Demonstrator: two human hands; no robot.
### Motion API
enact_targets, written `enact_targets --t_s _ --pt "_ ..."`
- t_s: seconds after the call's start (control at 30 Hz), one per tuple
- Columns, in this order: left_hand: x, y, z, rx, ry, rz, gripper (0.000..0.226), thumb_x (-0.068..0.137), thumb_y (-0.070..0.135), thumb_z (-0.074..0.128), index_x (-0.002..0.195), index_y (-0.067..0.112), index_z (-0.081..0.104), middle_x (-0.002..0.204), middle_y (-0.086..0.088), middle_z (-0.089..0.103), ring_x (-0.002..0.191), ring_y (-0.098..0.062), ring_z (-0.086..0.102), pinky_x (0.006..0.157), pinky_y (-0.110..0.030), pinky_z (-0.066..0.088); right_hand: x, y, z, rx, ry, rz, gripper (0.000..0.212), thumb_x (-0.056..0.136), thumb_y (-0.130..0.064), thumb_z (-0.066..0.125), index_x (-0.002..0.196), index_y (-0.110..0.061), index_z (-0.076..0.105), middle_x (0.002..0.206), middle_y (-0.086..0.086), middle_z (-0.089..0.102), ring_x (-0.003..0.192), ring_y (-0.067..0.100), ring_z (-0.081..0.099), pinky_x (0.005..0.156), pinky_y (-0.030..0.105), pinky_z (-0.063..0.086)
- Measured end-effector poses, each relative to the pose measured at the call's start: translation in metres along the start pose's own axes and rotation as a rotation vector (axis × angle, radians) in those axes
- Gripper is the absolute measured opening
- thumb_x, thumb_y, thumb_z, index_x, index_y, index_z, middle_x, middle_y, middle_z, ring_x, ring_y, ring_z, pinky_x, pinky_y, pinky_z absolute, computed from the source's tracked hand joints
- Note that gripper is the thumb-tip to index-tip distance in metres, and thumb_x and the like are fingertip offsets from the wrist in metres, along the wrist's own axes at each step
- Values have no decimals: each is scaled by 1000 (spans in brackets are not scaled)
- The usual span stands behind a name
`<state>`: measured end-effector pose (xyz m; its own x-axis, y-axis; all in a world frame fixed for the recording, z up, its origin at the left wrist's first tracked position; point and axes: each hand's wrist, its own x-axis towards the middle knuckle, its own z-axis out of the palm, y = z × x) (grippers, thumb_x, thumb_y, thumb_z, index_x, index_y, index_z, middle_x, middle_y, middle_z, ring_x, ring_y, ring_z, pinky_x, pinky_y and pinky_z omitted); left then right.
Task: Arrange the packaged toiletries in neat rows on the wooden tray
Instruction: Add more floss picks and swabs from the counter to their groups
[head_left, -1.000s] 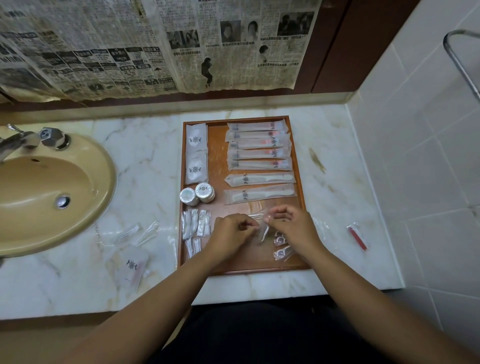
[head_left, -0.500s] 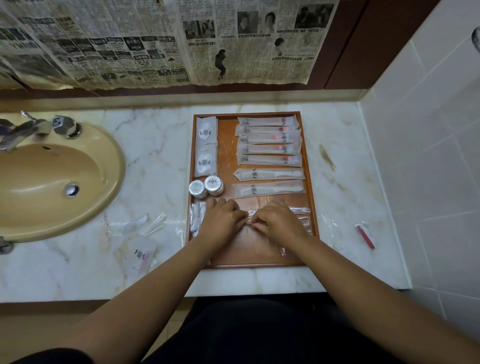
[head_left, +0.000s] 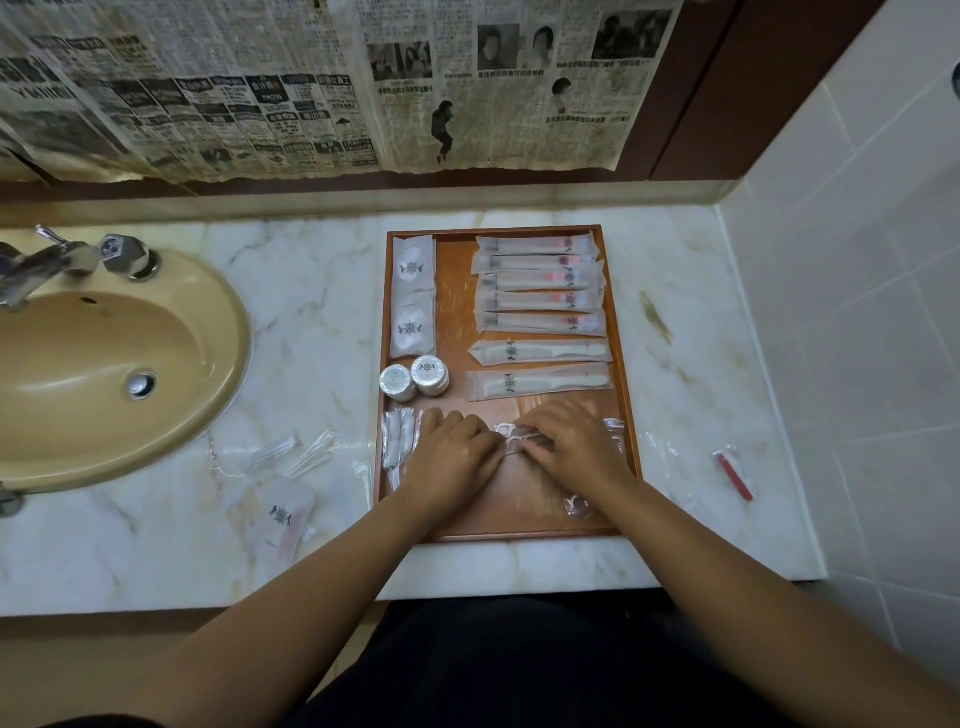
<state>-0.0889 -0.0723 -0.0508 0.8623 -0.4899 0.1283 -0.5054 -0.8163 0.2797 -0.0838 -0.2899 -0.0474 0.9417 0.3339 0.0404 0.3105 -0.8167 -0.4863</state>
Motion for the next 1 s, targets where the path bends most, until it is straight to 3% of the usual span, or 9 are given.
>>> enact_targets --t_s 0.1,0.2,0.37,0.47,0.63,0.8,1.0 --pt "1 6 4 1 19 18 17 97 36 63 101 26 76 87 2 63 78 -26 55 76 -40 32 -12 13 -6 -85 66 64 19 84 -30 80 102 -26 77 105 -6 69 105 20 60 93 37 39" --pt "5 8 7 44 -46 50 21 97 41 58 95 28 74 86 2 62 80 -26 55 78 -40 32 -26 25 -4 -162 22 18 11 83 -34 79 93 -28 80 97 -10 68 98 21 61 88 38 33" --pt "4 4 9 75 -85 70 23 94 43 58 88 27 74 87 3 61 80 -25 54 79 -40 32 -34 28 2 -205 22 -47 5 85 -34 78 89 -32 79 92 -13 67 92 20 59 83 43 39" --pt "4 4 10 65 -80 68 22 95 39 58 92 26 75 97 1 62 87 -26 54 80 -41 34 -33 27 3 -196 49 -55 5 83 -32 82 87 -32 79 91 -10 64 90 21 58 82 41 38" --pt "6 7 13 27 -70 41 17 93 34 62 99 25 75 112 -1 67 95 -27 59 85 -42 35 -34 31 -5 -139 51 46 22 84 -29 80 106 -25 79 118 1 65 111 24 57 97 41 43" --pt "7 11 15 0 -72 34 15 93 31 64 102 26 75 115 0 68 97 -25 59 86 -43 34 -40 33 -9 -179 -6 62 25 84 -27 80 108 -23 79 118 2 68 111 25 60 98 42 46" --pt "1 9 5 -68 15 9 18 93 31 65 105 23 74 114 -1 67 97 -26 59 85 -42 37 -35 15 -17 -76 104 -38 19 90 -22 71 108 -19 76 117 2 66 113 24 58 102 36 43"
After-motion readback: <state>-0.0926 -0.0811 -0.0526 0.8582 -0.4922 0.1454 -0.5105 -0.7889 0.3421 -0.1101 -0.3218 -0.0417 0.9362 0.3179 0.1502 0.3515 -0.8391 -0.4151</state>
